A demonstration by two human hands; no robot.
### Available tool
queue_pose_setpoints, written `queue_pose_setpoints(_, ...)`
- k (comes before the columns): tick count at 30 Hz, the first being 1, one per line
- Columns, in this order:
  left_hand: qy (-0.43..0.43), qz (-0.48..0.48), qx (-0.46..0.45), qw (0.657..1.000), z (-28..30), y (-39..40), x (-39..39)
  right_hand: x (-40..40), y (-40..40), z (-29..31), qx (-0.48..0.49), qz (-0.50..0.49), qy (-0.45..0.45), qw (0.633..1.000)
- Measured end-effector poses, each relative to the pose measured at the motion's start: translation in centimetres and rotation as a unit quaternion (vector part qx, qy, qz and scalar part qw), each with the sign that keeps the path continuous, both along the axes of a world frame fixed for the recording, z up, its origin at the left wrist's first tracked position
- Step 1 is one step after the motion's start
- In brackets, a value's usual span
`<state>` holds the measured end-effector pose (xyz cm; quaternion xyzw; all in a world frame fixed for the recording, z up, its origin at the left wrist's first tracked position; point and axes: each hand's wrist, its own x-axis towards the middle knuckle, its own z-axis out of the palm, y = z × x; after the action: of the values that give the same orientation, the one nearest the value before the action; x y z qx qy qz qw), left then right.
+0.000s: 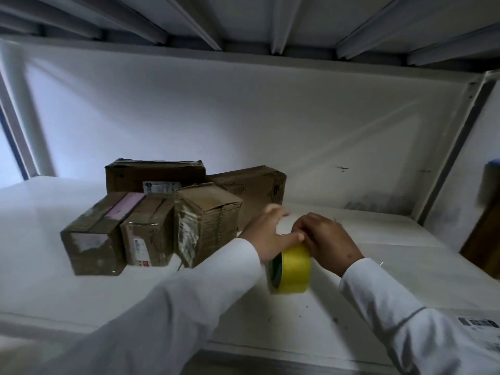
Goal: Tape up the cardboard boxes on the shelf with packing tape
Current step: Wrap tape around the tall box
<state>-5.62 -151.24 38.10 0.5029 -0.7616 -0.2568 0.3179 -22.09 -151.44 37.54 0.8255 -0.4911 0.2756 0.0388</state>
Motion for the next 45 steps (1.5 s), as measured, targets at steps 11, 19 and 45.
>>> queue_pose_setpoints(11, 0.096, -0.034, 0.122, 0.987, -1.7, -0.5, 2.3, 3.2, 1.3, -0.8, 0.015, -0.001, 0.028, 0.999)
queue_pose_setpoints(19, -0.022, -0.024, 0.068, 0.997, -1.8, -0.1, 2.4, 4.0, 1.4, -0.6, -0.006, 0.019, -0.033, 0.999)
queue_pose_setpoints(45, -0.154, -0.008, -0.12, 0.981, 10.4, 0.0, 7.2, 3.9, 2.3, 5.1, 0.513, 0.036, -0.166, 0.841)
